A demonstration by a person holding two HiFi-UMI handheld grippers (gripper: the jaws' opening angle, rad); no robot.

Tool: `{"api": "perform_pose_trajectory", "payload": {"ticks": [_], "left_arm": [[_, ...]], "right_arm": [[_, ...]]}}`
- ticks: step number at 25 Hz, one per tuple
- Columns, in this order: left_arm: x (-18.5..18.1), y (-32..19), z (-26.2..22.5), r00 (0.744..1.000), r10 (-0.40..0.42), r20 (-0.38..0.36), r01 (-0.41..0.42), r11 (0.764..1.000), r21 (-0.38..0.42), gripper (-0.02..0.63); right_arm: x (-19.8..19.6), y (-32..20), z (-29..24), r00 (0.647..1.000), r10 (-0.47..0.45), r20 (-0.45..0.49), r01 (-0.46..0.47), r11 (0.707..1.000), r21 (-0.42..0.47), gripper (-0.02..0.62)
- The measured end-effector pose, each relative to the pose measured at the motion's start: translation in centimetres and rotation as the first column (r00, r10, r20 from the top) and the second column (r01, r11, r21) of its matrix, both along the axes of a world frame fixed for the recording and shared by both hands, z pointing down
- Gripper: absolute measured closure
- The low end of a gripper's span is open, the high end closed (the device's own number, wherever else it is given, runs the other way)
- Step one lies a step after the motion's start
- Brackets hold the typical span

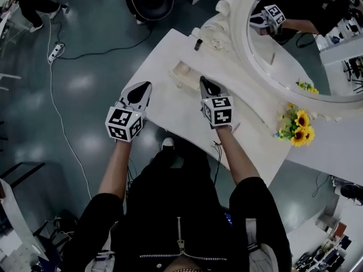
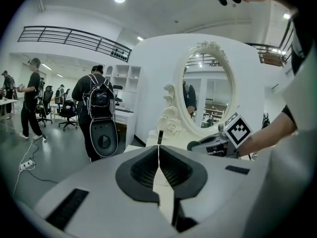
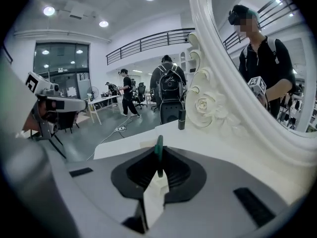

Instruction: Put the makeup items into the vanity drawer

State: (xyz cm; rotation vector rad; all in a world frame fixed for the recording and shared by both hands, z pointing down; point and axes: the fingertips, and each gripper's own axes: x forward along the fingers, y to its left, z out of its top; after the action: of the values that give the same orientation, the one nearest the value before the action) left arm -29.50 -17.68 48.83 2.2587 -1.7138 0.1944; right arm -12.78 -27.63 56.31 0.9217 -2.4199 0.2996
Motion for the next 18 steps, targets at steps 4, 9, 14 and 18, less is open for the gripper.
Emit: {"api": "perform_pose_trajectory", "payload": {"ticks": [4,9,14,18], "left_arm": [[-0.5,0.5,1.2,1.000,-0.023,-0.007,0.023,0.999,-0.029,0.583],[-1.4,1.6,2.6,0.999,-0.052,0.000,0.052,0.996,-0.070,0.583],[-2.4,2.2,3.1,0.997,-0.082,0.009,0.082,0.992,-0.091,0.583],[-2.8,2.5,3.2,0.995,-0.097,0.010,0.098,0.991,-0.096,0.583]], "right_arm": [[-1.2,-0.7,2.3,0.999,-0.025,-0.022,0.024,1.000,-0.016,0.561],[-2.8,-1.0,5.3,0.998,-0.046,-0.044,0.044,0.997,-0.065,0.560],[-3.3,-1.9,6.5,0.998,-0.029,-0.053,0.024,0.995,-0.093,0.554],[-3.4,-2.2,7.0,0.999,-0.029,-0.047,0.023,0.994,-0.110,0.543]]}}
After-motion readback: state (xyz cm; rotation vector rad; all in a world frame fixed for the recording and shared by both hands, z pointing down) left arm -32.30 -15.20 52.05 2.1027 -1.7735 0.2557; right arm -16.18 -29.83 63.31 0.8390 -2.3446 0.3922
